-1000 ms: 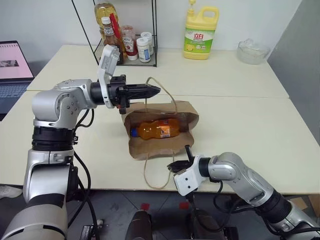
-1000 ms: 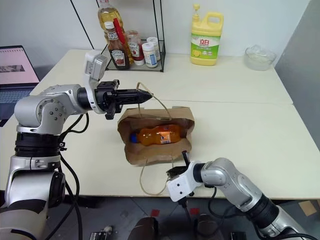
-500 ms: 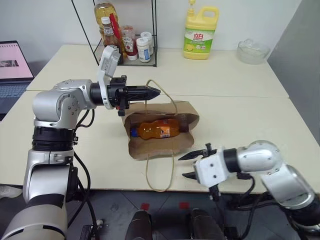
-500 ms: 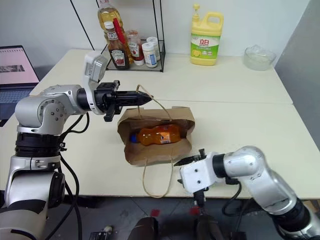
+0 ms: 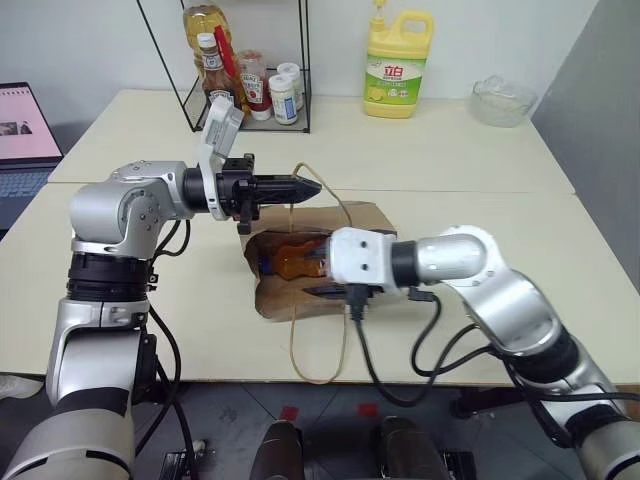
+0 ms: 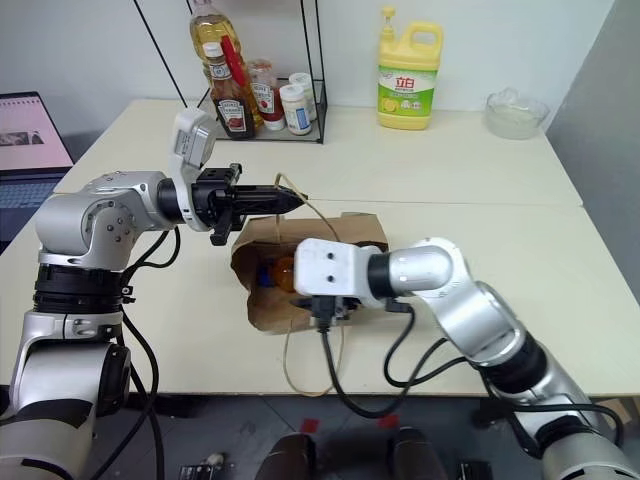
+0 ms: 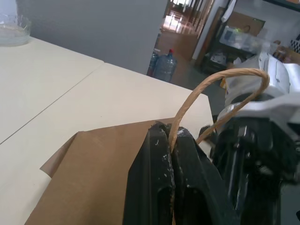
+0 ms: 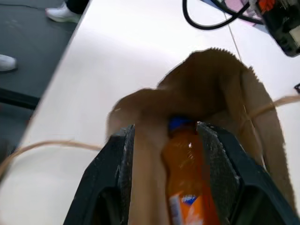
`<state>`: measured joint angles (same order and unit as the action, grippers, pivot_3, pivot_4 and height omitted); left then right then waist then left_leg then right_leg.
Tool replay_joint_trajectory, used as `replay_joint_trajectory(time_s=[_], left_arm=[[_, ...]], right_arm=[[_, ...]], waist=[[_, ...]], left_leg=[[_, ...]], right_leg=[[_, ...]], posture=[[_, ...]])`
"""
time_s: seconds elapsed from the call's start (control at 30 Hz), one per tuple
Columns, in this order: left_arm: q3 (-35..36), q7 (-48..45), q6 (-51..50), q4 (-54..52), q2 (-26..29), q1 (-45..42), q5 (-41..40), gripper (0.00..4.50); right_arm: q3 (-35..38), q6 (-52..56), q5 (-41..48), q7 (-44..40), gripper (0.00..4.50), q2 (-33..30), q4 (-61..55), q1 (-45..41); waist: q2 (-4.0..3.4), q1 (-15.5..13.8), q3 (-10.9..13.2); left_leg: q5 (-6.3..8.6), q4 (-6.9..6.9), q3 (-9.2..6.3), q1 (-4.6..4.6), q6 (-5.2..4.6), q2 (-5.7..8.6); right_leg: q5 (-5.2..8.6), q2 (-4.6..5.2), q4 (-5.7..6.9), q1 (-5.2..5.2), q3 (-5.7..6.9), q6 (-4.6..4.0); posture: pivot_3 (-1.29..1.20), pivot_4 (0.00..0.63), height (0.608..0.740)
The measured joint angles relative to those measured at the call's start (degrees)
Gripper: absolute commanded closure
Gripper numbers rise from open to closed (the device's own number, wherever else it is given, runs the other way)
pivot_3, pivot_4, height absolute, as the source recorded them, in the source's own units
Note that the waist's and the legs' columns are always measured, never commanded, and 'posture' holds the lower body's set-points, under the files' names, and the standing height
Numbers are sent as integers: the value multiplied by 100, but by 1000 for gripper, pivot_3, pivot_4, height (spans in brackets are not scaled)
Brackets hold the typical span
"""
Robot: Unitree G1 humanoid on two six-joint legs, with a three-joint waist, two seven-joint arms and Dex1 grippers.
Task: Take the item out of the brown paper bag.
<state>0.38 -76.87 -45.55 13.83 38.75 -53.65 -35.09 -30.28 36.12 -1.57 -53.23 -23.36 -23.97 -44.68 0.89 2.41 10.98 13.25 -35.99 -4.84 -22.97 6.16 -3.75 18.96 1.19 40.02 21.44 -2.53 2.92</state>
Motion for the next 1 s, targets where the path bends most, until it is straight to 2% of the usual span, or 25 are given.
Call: replay_joint_trajectory(time_s=[0.07, 0.13, 0.2, 0.33, 0.57, 1.0], left_arm=[[4, 0, 0, 22, 24, -5, 0, 4500], [7, 2, 0, 60, 47, -21, 3, 4500], [7, 1, 3, 112, 55, -43, 9, 4500], [7, -2, 42, 205, 106, -57, 38, 4500], [7, -6, 150, 240, 135, -69, 75, 4500], [7, -1, 227, 246, 104, -67, 126, 4500]], right_arm=[[-245, -105, -229, 165, 2335, 111, 294, -10], [-426, -195, -439, 324, 1949, 208, 569, -13], [-533, -269, -625, 425, 1423, 265, 790, -60], [-717, -308, -955, 600, 82, 396, 1101, -109], [-1052, -270, -1589, 885, 14, 946, 1808, -448], [-1606, -556, -2701, 1000, 14, 1401, 3259, -1132]], waist=[[0, -4, 0], [0, -4, 0], [0, -1, 0], [0, 7, 0], [0, 41, 0], [0, 69, 0]], left_leg=[[0, -1, 0, -1, 0, 0], [1, 0, 0, -2, -1, 0], [1, 0, 0, -1, -1, 0], [1, 2, 0, -1, -1, 0], [1, 4, -1, -1, -2, 0], [4, 6, 0, -2, -7, 0]], right_leg=[[0, 1, 0, 0, 0, 0], [0, 1, 1, 1, 0, 0], [0, 0, 1, 2, 0, 0], [0, 0, 1, 3, 0, 0], [0, 0, 4, 6, 0, 0], [0, 0, 4, 10, 0, 0]], posture=[[0, 150, 740], [0, 150, 740], [0, 150, 740], [0, 150, 740], [0, 150, 740], [0, 150, 740]])
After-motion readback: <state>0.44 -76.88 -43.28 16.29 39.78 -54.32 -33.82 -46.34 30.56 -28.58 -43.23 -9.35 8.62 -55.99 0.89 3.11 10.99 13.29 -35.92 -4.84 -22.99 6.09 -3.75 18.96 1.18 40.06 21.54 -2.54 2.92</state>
